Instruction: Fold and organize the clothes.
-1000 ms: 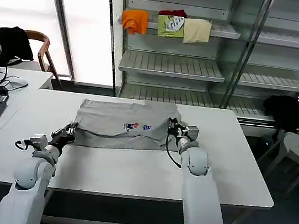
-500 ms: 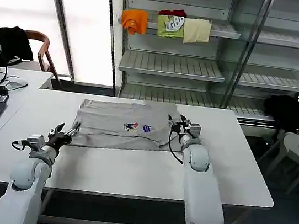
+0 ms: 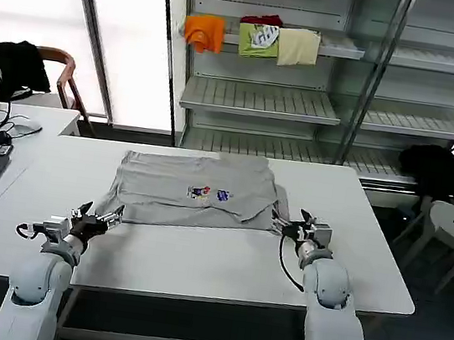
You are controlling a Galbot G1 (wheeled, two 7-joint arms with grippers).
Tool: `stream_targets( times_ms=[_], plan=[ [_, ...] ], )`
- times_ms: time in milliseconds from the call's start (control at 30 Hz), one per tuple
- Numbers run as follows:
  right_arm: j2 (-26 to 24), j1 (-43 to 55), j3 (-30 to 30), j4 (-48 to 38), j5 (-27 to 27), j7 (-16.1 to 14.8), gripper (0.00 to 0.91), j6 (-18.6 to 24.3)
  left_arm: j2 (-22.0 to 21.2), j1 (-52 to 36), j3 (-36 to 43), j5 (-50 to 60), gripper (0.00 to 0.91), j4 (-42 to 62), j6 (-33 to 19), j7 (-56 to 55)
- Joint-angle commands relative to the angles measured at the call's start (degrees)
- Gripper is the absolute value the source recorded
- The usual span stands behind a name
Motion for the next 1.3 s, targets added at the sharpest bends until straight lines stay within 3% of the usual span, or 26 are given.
stream_targets(
  times_ms=[33,67,133,167,233,300,333,367,400,433,1067,1300],
  plan=[
    [-0.5,-3.7,-0.2,3.2,-0.7,-0.2,0.725,-1.6,0.2,1.4,-0.2,1.2,0.907,-1.0,0.9,0.1],
    [-0.3,-3.5,-0.4,2.8,-1.2,-0.2,0.494,-1.6,0.3,1.4,-0.3,1.2,0.907,-1.0,0.9,0.1],
    [0.0,-3.3,-0.7,2.2,-2.3,0.0,0.202,-1.6,0.3,1.5,-0.3,1.2,0.907,-0.9,1.2,-0.1],
    [0.2,-3.3,-0.9,1.6,-2.4,0.0,0.000,-1.6,0.4,1.6,-0.4,1.4,0.907,-0.9,1.4,0.3],
    [0.4,-3.5,-0.9,1.3,-2.2,-0.2,0.000,-1.4,0.6,2.1,-0.3,1.5,0.907,-1.1,1.4,0.9],
    [0.5,-3.7,-1.1,1.3,-1.8,-0.2,0.000,-0.9,0.5,2.5,-0.3,1.6,0.695,-1.1,1.6,1.3],
    [0.6,-3.7,-1.1,1.3,-1.6,-0.3,0.000,-0.8,0.4,2.5,-0.3,1.7,0.574,-1.0,1.6,1.4],
    [0.6,-3.7,-1.1,1.4,-1.4,-0.4,0.000,-0.8,0.4,2.5,-0.3,1.7,0.322,-0.9,1.6,1.6],
    [0.5,-3.7,-1.2,1.6,-1.3,-0.5,0.000,-0.7,0.3,2.5,-0.3,1.7,0.131,-0.9,1.6,1.6],
    [0.5,-3.7,-1.2,1.8,-1.2,-0.6,0.000,-0.7,0.2,2.4,-0.3,1.7,0.010,-0.9,1.7,1.7],
    [0.0,-5.3,-1.1,4.7,0.5,-1.4,0.000,-0.9,0.2,1.7,-0.2,4.1,0.000,-0.2,-0.1,0.4],
    [-0.7,-9.7,-0.7,10.1,3.6,-1.3,0.000,-1.6,0.6,4.6,-0.3,6.8,0.000,-3.0,-2.3,0.0]
  ],
)
